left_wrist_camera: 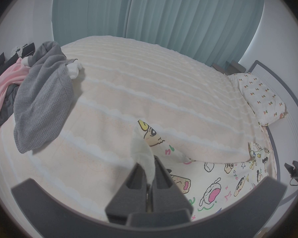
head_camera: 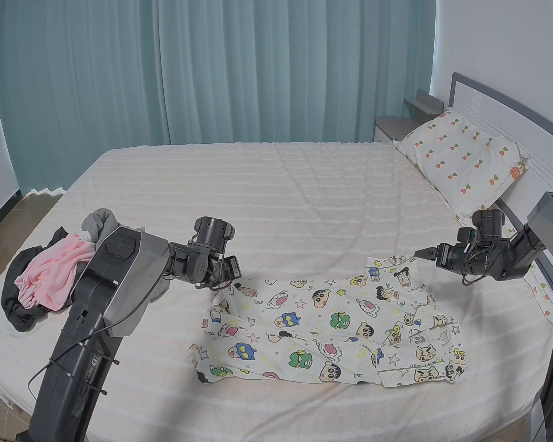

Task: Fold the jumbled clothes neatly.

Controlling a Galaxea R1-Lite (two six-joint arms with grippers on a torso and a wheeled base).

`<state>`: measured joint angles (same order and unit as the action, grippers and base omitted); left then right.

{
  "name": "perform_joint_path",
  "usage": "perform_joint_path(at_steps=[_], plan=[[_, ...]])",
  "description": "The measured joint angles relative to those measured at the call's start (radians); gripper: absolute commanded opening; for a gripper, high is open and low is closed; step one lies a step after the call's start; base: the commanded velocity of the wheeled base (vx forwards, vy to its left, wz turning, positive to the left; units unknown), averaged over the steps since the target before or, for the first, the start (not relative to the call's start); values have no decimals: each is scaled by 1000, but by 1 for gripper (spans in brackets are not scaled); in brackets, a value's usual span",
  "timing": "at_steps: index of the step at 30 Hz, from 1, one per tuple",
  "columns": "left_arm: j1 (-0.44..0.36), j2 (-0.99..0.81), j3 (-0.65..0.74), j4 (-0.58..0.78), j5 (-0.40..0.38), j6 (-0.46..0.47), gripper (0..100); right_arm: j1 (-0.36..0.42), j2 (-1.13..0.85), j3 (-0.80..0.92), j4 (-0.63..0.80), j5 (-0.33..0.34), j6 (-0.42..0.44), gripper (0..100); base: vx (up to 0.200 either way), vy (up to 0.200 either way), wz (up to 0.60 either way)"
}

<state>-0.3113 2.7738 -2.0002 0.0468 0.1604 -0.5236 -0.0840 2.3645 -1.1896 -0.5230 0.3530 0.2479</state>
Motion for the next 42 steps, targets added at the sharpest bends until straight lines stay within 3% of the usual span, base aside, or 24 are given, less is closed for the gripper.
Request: perform_joint_path(at_steps=[4,14,31,36,37,42], plan=[[-6,-17,0,2,9,-5,0,-10,77,-145,131,0,-20,100,0,0,0],[-7,-51,6,-5,15,-10,0,-13,227,-389,291,-7,-31,100,0,0,0],[-17,-81,42,-7,18,-13,0,16,385,-604,368,-10,-26,100,0,0,0],[-18,-82,46,-7,30,-13,0,33,415,-677,452,-10,-27,100,0,0,0],[-18,-83,47,-7,32,-13,0,35,421,-697,472,-10,-28,0,0,0,0],[-18,-85,49,-7,37,-13,0,39,447,-737,484,-11,-31,0,0,0,0]])
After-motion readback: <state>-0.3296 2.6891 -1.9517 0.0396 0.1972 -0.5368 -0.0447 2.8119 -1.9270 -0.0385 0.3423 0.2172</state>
